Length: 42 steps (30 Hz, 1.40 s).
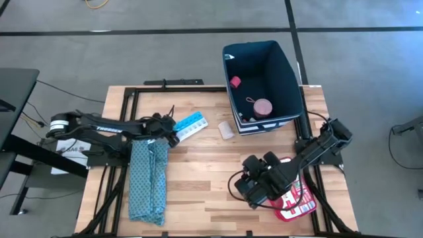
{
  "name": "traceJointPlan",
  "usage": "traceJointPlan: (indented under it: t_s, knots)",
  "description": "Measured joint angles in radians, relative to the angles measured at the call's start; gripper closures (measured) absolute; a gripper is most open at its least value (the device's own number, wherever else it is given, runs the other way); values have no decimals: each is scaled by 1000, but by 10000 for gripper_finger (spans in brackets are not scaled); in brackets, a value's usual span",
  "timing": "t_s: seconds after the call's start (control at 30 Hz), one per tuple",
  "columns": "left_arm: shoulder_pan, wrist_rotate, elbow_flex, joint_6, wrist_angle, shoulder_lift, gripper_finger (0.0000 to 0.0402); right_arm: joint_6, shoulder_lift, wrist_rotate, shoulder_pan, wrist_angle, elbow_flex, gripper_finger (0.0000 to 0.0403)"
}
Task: Pick & place medical supplies in basket/bin
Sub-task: Put the white and blue medicine organizer into the blue bin
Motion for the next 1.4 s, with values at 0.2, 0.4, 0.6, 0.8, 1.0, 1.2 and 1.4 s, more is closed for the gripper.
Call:
traceJointPlan:
  t_s: [0.2, 0.4, 0.6, 0.8, 1.0, 1.2, 1.4]
  knots:
    - [-86, 220, 0, -79, 125, 55, 237, 31, -1, -54, -31, 126, 0, 223]
    - [-244, 358, 16, -166, 157, 54, 237, -105, -1, -56, -59, 215, 0, 223]
    - [-407, 313, 81, -212, 146, 57, 237, -108, 45, -50, -97, 338, -2, 223]
    - [-477, 176, 137, -213, 151, 56, 237, -108, 176, -94, -110, 499, -1, 223]
    - [-474, 78, 143, -169, 128, 58, 237, -28, 281, -99, -94, 591, -3, 223]
    - [-464, -124, 143, -222, -32, 94, 237, 50, 363, -62, -76, 636, -2, 223]
    - [-462, -89, 143, -303, 7, 228, 237, 98, 391, 93, -77, 664, 1, 222]
